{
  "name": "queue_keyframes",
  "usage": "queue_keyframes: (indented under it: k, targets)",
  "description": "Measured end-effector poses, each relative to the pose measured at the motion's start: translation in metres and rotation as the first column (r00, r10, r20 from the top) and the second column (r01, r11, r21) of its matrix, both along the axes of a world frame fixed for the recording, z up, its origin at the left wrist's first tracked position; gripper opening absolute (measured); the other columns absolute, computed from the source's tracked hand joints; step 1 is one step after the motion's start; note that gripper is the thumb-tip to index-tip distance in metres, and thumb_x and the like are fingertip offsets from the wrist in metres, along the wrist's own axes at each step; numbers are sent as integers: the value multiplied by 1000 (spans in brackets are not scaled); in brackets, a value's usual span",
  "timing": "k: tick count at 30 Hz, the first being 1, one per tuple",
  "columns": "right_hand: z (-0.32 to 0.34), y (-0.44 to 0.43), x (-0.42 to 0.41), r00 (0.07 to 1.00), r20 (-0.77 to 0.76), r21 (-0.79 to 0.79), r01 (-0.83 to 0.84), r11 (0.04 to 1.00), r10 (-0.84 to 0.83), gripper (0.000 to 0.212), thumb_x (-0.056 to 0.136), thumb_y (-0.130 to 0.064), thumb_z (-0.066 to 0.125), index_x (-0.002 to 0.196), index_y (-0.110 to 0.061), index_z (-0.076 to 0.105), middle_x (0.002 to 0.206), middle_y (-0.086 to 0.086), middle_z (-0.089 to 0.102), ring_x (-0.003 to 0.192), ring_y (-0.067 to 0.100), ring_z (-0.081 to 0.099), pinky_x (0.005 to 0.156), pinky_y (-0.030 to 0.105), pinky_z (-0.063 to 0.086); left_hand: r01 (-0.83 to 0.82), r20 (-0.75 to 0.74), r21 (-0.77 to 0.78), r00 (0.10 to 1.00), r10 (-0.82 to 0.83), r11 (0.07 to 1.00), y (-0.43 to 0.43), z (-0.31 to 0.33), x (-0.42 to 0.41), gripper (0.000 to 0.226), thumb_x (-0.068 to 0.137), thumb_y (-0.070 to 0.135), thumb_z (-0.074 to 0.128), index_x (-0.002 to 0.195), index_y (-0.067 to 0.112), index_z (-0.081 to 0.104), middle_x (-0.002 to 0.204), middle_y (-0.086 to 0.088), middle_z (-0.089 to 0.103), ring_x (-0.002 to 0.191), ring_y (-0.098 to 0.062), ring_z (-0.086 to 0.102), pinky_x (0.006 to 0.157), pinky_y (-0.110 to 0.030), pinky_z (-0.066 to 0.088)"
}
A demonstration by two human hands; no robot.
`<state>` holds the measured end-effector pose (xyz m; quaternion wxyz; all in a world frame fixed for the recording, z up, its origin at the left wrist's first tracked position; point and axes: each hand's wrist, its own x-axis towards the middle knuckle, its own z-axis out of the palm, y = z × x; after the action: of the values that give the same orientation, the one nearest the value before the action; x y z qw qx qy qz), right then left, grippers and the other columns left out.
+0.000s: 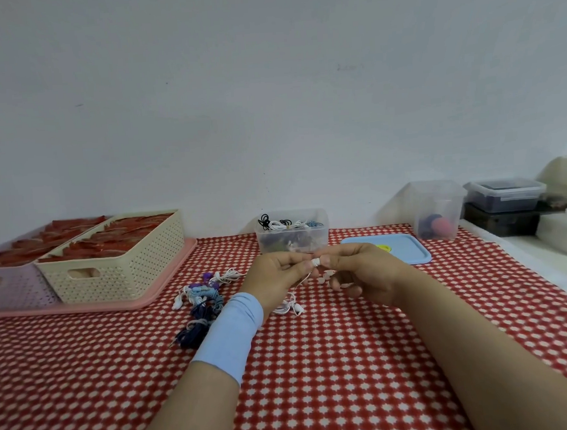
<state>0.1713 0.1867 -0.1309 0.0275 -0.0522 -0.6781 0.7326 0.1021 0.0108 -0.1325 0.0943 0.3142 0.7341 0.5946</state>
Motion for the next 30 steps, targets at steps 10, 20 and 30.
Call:
queue_keyframes:
  k: [10,20,30]
  targets:
    - [3,-5,6,991,-73,217,124,968,-111,15,86,-13,77,101,-14,79,86,4,76,57,13,60,42,20,37,-73,-113,-35,991,68,997,0,0,-1,14,86,11,73,91,24,74,80,4,76,73,-7,71,70,-14,55]
    - [4,-8,8,981,-126,318,179,931,-146,12,86,-18,78,97,-16,80,86,4,78,58,12,63,48,22,42,-96,-121,-84,989,85,992,1,-1,0,9,89,15,71,95,20,73,76,7,76,66,-6,69,67,-15,55]
    - [2,-2,5,998,-28,-21,-60,998,60,33,85,-22,67,116,-13,73,93,6,72,58,11,59,40,17,32,41,65,69,997,-45,997,-3,5,2,11,90,9,68,99,14,73,84,-4,77,73,-11,67,72,-16,55]
